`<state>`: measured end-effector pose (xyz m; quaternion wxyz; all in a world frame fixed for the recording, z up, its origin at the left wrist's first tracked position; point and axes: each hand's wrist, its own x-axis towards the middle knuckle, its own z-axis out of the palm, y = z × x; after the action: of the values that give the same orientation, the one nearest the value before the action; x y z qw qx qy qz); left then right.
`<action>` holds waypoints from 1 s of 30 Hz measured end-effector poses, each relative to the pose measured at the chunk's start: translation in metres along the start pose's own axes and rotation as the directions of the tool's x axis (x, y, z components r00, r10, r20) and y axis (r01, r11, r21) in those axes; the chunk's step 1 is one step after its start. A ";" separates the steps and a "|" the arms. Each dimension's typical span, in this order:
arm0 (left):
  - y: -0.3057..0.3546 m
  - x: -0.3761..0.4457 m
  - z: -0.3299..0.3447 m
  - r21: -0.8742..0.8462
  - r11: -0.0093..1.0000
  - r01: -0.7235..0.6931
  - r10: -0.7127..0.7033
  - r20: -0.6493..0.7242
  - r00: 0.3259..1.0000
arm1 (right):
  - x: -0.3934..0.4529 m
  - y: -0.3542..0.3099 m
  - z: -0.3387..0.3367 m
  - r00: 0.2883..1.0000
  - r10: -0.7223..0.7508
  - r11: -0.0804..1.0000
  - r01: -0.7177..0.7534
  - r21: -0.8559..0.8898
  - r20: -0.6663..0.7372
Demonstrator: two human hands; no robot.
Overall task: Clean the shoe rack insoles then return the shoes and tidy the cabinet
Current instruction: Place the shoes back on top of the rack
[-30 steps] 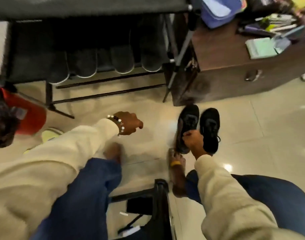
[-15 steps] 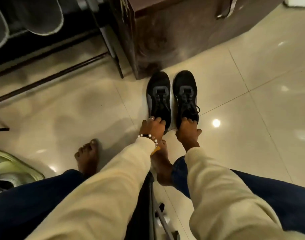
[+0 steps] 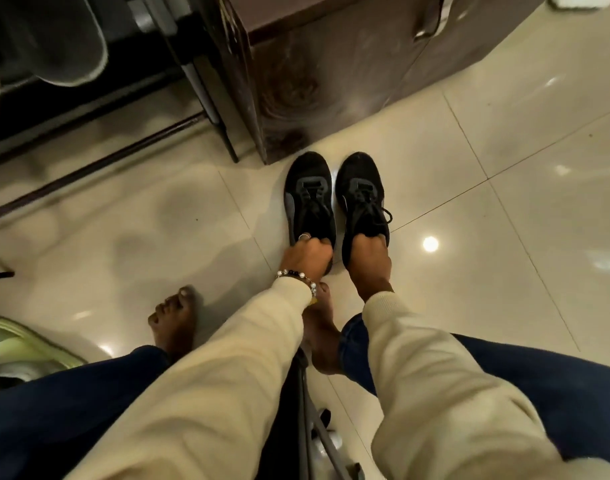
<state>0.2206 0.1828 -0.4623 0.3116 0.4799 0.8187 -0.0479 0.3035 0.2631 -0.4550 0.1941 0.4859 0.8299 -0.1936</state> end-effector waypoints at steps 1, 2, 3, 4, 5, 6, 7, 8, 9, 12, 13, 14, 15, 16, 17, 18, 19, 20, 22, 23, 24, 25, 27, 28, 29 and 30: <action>0.000 -0.009 -0.014 0.004 1.000 -0.005 0.005 -0.015 1.000 | -0.007 -0.006 -0.014 1.000 -0.007 1.000 0.007 0.014 -0.004; 0.001 -0.018 -0.026 0.009 1.000 -0.008 0.008 -0.026 1.000 | -0.015 -0.010 -0.026 1.000 -0.012 1.000 0.012 0.021 -0.004; 0.002 -0.030 -0.041 0.011 1.000 -0.009 0.010 -0.039 0.999 | -0.027 -0.014 -0.042 1.000 -0.019 0.999 0.019 0.028 -0.010; 0.004 -0.041 -0.053 0.015 1.000 -0.012 0.012 -0.049 0.999 | -0.037 -0.018 -0.055 1.000 -0.022 0.999 0.023 0.031 -0.015; 0.005 -0.053 -0.063 0.018 1.000 -0.015 0.016 -0.062 0.998 | -0.048 -0.022 -0.066 1.000 -0.022 0.999 0.023 0.034 -0.019; 0.007 -0.068 -0.077 0.021 1.000 -0.016 0.018 -0.088 0.996 | -0.063 -0.026 -0.081 0.999 -0.028 0.999 0.029 0.041 -0.031; 0.008 -0.082 -0.088 0.026 1.000 -0.017 0.019 -0.107 0.994 | -0.077 -0.030 -0.093 0.999 -0.031 0.999 0.033 0.043 -0.037; 0.009 -0.099 -0.101 0.032 0.999 -0.016 0.020 -0.128 0.992 | -0.093 -0.034 -0.108 0.998 -0.036 0.998 0.038 0.045 -0.048; 0.009 -0.113 -0.112 0.039 0.999 -0.016 0.021 -0.149 0.989 | -0.106 -0.038 -0.121 0.997 -0.041 0.998 0.044 0.043 -0.060; 0.010 -0.158 -0.143 0.073 0.997 -0.007 0.023 -0.211 0.977 | -0.147 -0.047 -0.156 0.993 -0.065 0.997 0.069 0.035 -0.100; 0.011 -0.176 -0.153 0.072 0.997 -0.004 0.020 -0.232 0.973 | -0.164 -0.050 -0.167 0.990 -0.077 0.996 0.082 0.039 -0.118; 0.012 -0.192 -0.162 0.070 0.998 -0.001 0.019 -0.256 0.966 | -0.178 -0.053 -0.176 0.986 -0.086 0.995 0.093 0.043 -0.145; 0.012 -0.205 -0.170 0.068 0.998 -0.002 0.021 -0.280 0.960 | -0.191 -0.055 -0.184 0.980 -0.095 0.993 0.105 0.048 -0.174; 0.013 -0.221 -0.180 0.068 0.998 -0.004 0.025 -0.315 0.949 | -0.206 -0.059 -0.194 0.970 -0.111 0.991 0.125 0.052 -0.214; 0.013 -0.235 -0.188 0.069 0.998 -0.011 0.033 -0.338 0.941 | -0.220 -0.063 -0.202 0.961 -0.122 0.988 0.141 0.059 -0.247; 0.014 -0.250 -0.198 0.064 0.998 -0.015 0.038 -0.366 0.930 | -0.235 -0.067 -0.211 0.948 -0.138 0.984 0.164 0.068 -0.288; 0.014 -0.262 -0.207 0.058 0.998 -0.019 0.040 -0.388 0.921 | -0.248 -0.070 -0.218 0.933 -0.151 0.980 0.184 0.076 -0.326; 0.014 -0.275 -0.218 0.059 0.998 -0.021 0.043 -0.410 0.911 | -0.262 -0.073 -0.227 0.917 -0.167 0.975 0.207 0.075 -0.361; 0.014 -0.297 -0.237 0.060 0.998 -0.024 0.048 -0.445 0.894 | -0.282 -0.081 -0.245 0.887 -0.188 0.968 0.241 0.076 -0.421; 0.013 -0.310 -0.248 0.049 0.999 -0.021 0.042 -0.470 0.882 | -0.292 -0.087 -0.256 0.868 -0.203 0.961 0.266 0.080 -0.453; 0.011 -0.322 -0.258 0.035 0.999 -0.016 0.031 -0.489 0.872 | -0.301 -0.091 -0.265 0.853 -0.217 0.953 0.289 0.085 -0.474; 0.008 -0.334 -0.269 0.027 1.000 -0.004 0.017 -0.514 0.858 | -0.309 -0.097 -0.277 0.838 -0.236 0.946 0.314 0.083 -0.492; 0.001 -0.352 -0.291 0.039 0.999 0.022 0.004 -0.564 0.826 | -0.320 -0.110 -0.298 0.816 -0.280 0.934 0.354 0.054 -0.507; -0.006 -0.361 -0.303 0.050 0.998 0.038 -0.001 -0.593 0.805 | -0.326 -0.119 -0.308 0.799 -0.312 0.924 0.381 0.031 -0.514; -0.011 -0.368 -0.313 0.056 0.997 0.057 -0.010 -0.616 0.788 | -0.329 -0.128 -0.317 0.781 -0.343 0.913 0.408 0.012 -0.522; -0.019 -0.375 -0.325 0.055 0.995 0.084 -0.029 -0.638 0.769 | -0.333 -0.139 -0.326 0.759 -0.376 0.898 0.440 -0.008 -0.532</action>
<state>0.1840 0.0121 0.0024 -0.0049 0.4550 0.8873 0.0750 0.2881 0.1232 0.0100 -0.1137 0.3375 0.9237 -0.1410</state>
